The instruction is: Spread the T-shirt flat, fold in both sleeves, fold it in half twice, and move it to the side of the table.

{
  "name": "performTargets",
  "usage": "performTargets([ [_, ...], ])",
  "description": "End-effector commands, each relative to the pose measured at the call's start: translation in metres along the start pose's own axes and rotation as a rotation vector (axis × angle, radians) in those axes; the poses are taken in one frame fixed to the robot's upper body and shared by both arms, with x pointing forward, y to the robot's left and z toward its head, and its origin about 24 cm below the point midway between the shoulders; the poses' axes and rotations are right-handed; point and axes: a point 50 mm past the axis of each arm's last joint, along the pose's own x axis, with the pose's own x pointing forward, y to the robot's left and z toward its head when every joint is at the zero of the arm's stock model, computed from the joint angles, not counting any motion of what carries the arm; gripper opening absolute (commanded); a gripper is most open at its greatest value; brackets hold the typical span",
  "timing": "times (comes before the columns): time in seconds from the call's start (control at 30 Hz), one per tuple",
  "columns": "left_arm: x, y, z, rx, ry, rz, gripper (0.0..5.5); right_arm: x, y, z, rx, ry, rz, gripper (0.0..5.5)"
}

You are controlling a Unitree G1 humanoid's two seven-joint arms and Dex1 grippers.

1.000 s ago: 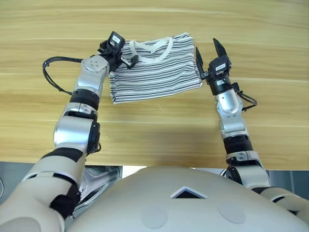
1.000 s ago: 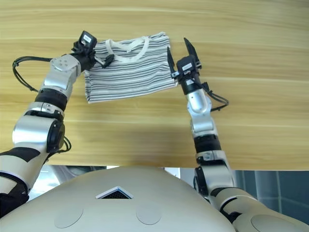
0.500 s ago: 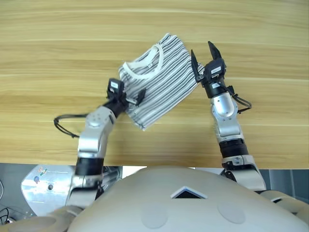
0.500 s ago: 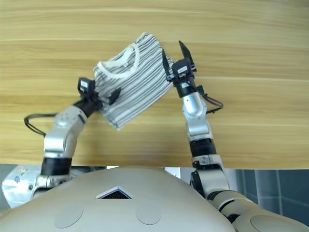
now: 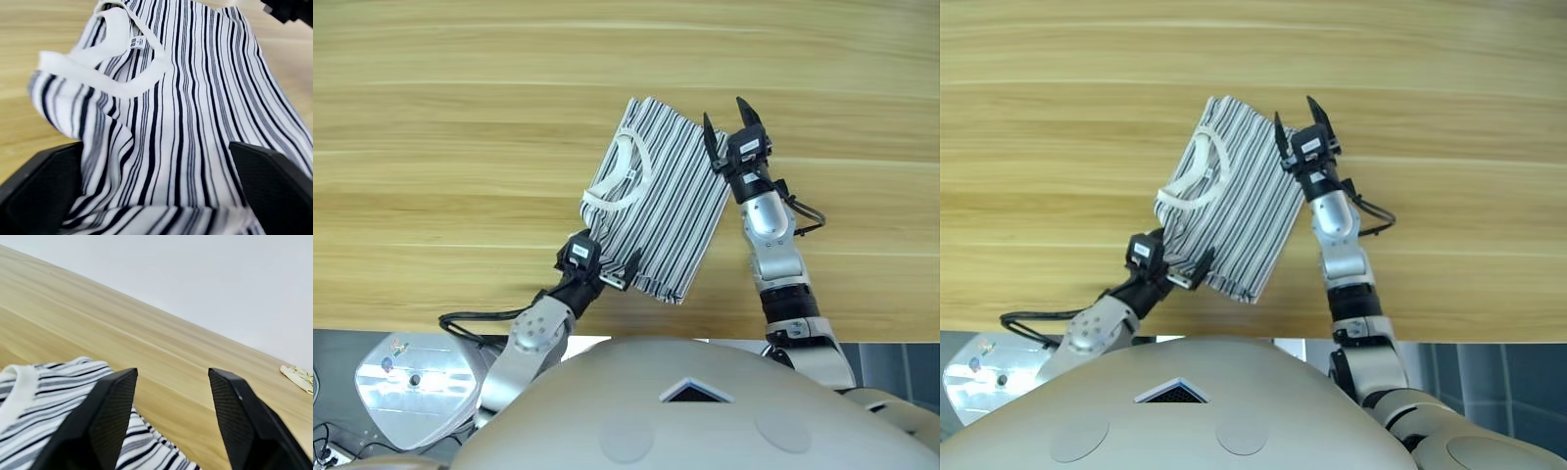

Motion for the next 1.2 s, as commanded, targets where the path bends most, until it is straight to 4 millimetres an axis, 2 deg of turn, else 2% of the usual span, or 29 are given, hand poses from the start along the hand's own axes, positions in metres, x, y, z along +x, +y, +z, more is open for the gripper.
performTargets([
  [0.03,-0.025,0.001,0.04,0.243,-0.264,-0.092,5.12,-0.021,-0.002,-0.005,-0.022,0.042,0.025,2.68],
  [0.1,-0.038,0.003,0.056,0.337,-0.377,-0.186,5.12,-0.03,-0.007,-0.003,-0.036,0.048,0.016,2.68],
  [0.17,-0.042,0.003,0.057,0.44,-0.402,-0.287,5.12,-0.038,-0.019,0.0,-0.083,0.069,0.001,2.68],
  [0.2,-0.04,0.006,0.055,0.492,-0.402,-0.319,5.12,-0.044,-0.032,0.001,-0.121,0.093,-0.017,2.68],
  [0.27,-0.023,0.012,0.05,0.557,-0.378,-0.356,5.12,-0.059,-0.059,0.002,-0.195,0.161,-0.055,2.68],
  [0.33,-0.001,0.022,0.043,0.599,-0.336,-0.324,5.12,-0.071,-0.07,0.002,-0.231,0.224,-0.056,2.68],
  [0.37,0.01,0.029,0.041,0.596,-0.318,-0.278,5.12,-0.076,-0.07,0.001,-0.238,0.25,-0.035,2.68],
  [0.43,0.025,0.04,0.049,0.506,-0.351,-0.199,5.12,-0.09,-0.063,-0.002,-0.238,0.308,0.031,2.68],
  [0.5,0.026,0.044,0.064,0.378,-0.456,-0.168,5.12,-0.098,-0.054,-0.004,-0.219,0.347,0.089,2.68],
  [0.57,0.023,0.048,0.076,0.266,-0.555,-0.147,5.12,-0.094,-0.05,-0.012,-0.202,0.383,0.1,2.68],
  [0.63,0.021,0.056,0.079,0.257,-0.573,-0.083,5.12,-0.081,-0.047,-0.016,-0.185,0.39,0.105,2.68],
  [0.83,0.003,0.104,0.08,0.388,-0.497,0.212,5.12,-0.013,-0.035,-0.017,-0.135,0.325,0.109,2.68],
  [0.93,-0.003,0.105,0.078,0.406,-0.492,0.239,5.12,0.015,-0.032,-0.02,-0.128,0.319,0.115,2.68],
  [1.03,0.0,0.101,0.074,0.387,-0.492,0.241,5.12,0.041,-0.014,-0.016,-0.122,0.284,0.154,2.68],
  [1.13,0.004,0.099,0.071,0.366,-0.488,0.245,5.12,0.06,-0.002,-0.014,-0.113,0.267,0.162,2.68],
  [1.2,0.007,0.097,0.068,0.352,-0.484,0.241,5.12,0.067,-0.004,-0.013,-0.104,0.255,0.135,2.68],
])
